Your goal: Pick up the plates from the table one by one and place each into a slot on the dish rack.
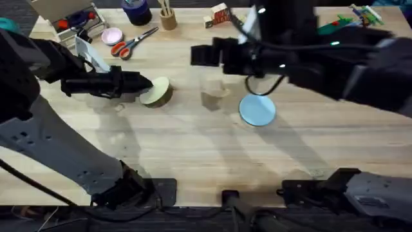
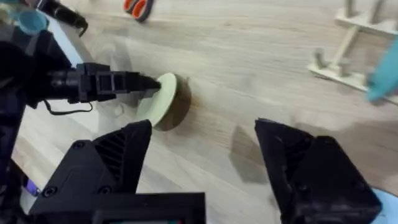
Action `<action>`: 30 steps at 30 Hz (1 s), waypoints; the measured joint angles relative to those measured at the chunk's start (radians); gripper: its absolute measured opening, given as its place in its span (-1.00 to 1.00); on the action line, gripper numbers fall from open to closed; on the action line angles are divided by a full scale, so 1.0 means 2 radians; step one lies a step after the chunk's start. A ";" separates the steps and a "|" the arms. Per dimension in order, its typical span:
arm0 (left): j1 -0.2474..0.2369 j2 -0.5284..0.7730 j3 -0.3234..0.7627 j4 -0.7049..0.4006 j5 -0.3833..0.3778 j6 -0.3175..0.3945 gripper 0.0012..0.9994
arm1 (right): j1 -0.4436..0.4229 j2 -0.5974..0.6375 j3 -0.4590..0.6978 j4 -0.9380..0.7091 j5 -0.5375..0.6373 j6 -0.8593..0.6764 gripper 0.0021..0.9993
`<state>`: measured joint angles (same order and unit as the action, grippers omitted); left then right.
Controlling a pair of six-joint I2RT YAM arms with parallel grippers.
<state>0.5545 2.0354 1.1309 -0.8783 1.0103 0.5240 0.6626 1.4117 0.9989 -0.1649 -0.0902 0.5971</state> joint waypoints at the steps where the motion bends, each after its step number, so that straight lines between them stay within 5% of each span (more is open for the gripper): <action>1: 0.000 0.000 0.000 0.000 0.000 0.000 -0.92 | 0.005 0.009 0.000 0.011 0.000 0.002 0.99; 20: 0.000 0.000 0.000 0.000 0.000 0.000 -0.92 | 0.059 0.147 0.004 0.146 0.000 0.089 0.99; 30: 0.000 0.000 0.000 0.000 0.000 0.000 -0.92 | 0.082 0.217 0.066 0.171 -0.015 0.172 0.99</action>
<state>0.5545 2.0354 1.1309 -0.8780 1.0103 0.5247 0.8274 1.8463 1.1305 0.1776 -0.1211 0.9413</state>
